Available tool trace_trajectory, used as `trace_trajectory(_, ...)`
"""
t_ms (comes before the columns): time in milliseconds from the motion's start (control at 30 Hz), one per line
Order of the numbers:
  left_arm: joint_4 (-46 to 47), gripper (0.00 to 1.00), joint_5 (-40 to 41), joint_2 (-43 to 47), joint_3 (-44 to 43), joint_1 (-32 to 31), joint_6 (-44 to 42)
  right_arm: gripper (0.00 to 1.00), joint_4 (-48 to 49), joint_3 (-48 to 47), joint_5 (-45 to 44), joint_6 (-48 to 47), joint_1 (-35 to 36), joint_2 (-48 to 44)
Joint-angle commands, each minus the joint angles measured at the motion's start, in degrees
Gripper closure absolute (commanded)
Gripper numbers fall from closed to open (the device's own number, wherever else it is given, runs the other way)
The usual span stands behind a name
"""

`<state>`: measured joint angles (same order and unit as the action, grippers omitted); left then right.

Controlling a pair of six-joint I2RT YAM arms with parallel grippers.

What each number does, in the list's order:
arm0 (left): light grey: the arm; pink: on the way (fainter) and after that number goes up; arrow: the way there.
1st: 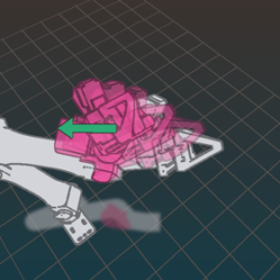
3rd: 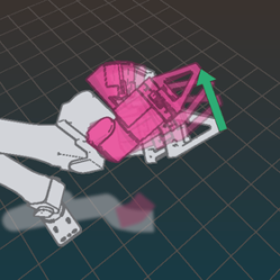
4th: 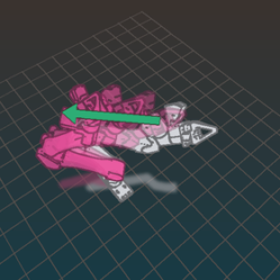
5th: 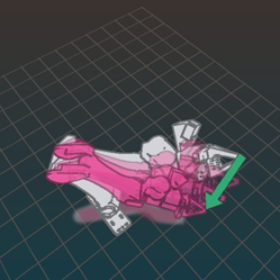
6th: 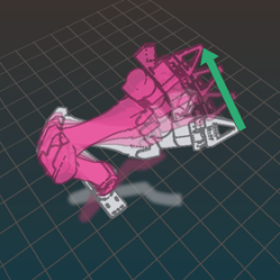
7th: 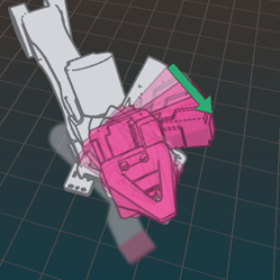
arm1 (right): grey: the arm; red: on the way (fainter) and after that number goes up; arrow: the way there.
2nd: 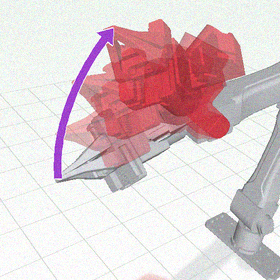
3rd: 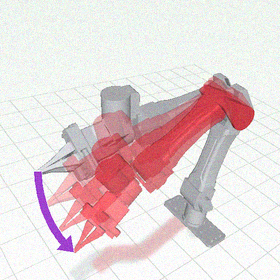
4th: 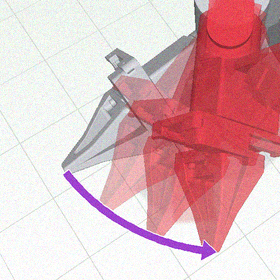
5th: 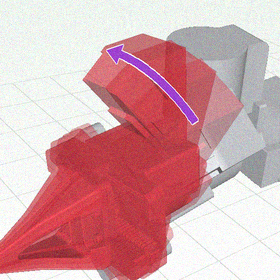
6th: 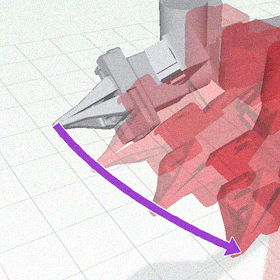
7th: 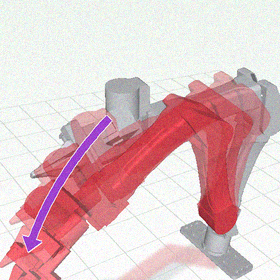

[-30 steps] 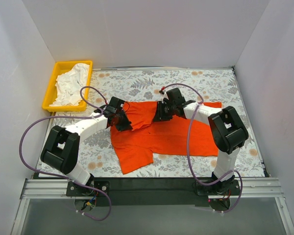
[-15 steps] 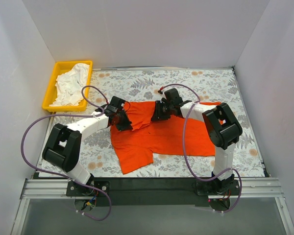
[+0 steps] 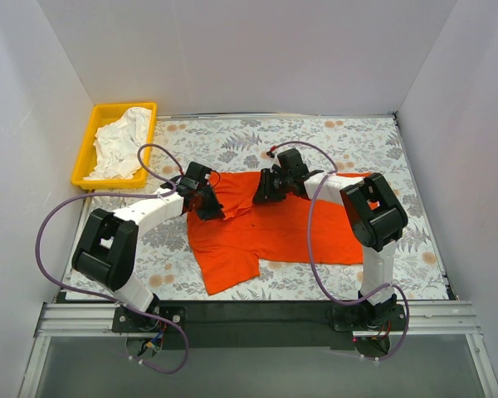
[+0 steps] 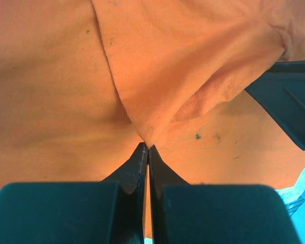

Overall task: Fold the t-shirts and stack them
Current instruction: Fold the tshirt

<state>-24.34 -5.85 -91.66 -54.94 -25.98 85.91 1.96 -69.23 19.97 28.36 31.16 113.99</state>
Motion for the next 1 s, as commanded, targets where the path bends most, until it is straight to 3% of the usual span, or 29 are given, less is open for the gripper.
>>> trace_trajectory(0, 0.96, 1.00, -0.66, -0.36, -1.84, 0.31, -0.48, 0.66, 4.54, -0.99, 1.83, 1.87, 0.04, 0.52)
trace_trajectory(667, 1.22, 1.00, -0.66, -2.12, -2.63, 0.31, -0.83, 0.75, 12.37, 2.96, 1.83, 5.83, 0.04, 2.02)
trace_trajectory(967, 1.22, 1.00, 0.22, -2.12, -3.16, 0.40, -1.01, 0.86, 15.09, 3.58, 2.88, 4.16, -0.04, 2.28)
